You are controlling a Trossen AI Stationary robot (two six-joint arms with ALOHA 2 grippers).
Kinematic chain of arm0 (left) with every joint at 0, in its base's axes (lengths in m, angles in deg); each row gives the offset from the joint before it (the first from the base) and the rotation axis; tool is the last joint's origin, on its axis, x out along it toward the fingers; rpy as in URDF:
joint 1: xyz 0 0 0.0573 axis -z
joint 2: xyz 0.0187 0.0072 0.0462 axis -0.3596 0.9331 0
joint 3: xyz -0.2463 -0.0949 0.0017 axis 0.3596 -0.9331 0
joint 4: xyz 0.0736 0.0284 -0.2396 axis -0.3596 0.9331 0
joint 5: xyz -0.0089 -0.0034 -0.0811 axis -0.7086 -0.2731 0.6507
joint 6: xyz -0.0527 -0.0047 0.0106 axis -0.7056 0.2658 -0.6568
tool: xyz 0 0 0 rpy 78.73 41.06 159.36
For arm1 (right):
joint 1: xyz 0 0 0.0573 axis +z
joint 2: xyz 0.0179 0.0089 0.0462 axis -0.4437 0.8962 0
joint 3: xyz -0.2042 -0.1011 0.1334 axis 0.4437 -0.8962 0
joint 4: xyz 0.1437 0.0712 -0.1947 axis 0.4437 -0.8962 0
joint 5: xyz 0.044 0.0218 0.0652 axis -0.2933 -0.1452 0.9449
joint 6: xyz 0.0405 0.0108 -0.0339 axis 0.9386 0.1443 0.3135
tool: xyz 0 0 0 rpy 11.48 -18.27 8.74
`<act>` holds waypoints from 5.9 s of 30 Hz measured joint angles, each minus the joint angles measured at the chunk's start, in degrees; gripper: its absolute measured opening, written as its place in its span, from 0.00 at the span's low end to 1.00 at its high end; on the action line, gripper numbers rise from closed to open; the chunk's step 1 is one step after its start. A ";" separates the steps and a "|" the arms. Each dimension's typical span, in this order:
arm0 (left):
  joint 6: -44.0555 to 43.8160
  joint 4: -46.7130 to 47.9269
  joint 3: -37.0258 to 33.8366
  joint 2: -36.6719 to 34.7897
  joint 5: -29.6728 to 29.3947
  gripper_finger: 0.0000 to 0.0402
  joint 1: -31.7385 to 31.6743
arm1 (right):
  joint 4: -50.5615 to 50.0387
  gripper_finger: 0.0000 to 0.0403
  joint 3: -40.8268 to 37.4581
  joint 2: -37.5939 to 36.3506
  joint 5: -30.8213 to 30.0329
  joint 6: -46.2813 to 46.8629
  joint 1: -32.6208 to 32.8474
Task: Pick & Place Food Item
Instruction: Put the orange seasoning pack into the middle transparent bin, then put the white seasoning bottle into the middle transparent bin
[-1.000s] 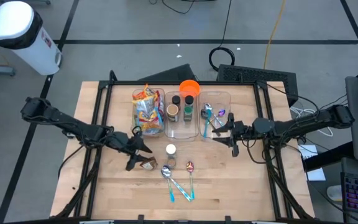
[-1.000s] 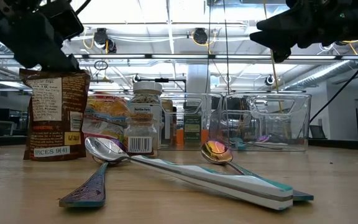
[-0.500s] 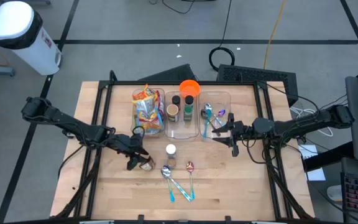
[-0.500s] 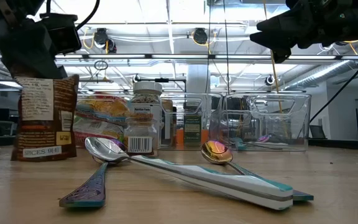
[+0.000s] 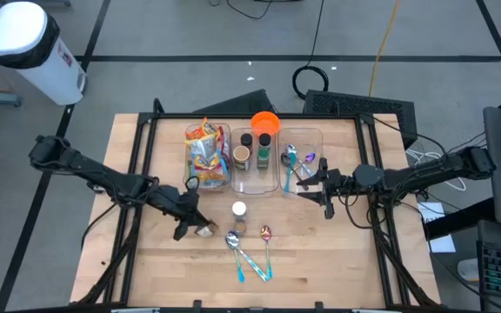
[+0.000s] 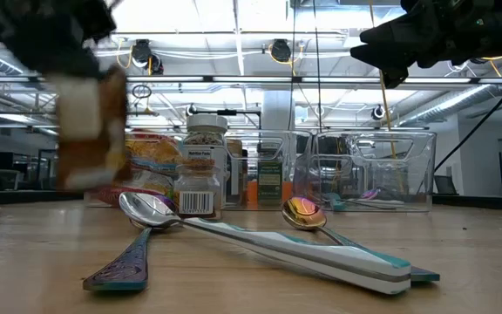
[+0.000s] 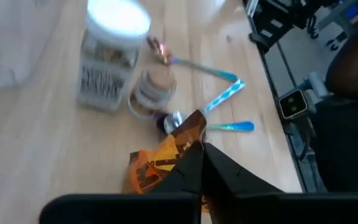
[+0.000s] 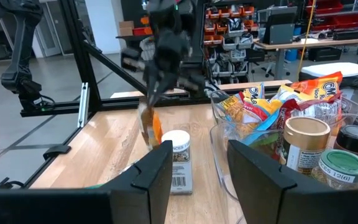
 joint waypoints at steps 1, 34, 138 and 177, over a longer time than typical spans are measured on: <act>1.05 0.30 0.61 -0.52 -0.47 0.01 0.00 | 0.00 0.36 0.00 0.00 0.00 0.00 -0.02; 0.66 -1.45 21.29 17.61 -12.52 0.00 -23.87 | 0.00 0.36 0.00 0.00 -0.28 0.00 -0.01; 20.10 1.25 21.20 28.39 -13.34 0.49 4.66 | 0.05 0.36 0.00 0.00 0.00 0.20 0.00; 8.37 14.54 21.16 28.24 -40.27 0.49 10.55 | -1.15 0.36 -0.02 0.01 0.02 0.22 0.00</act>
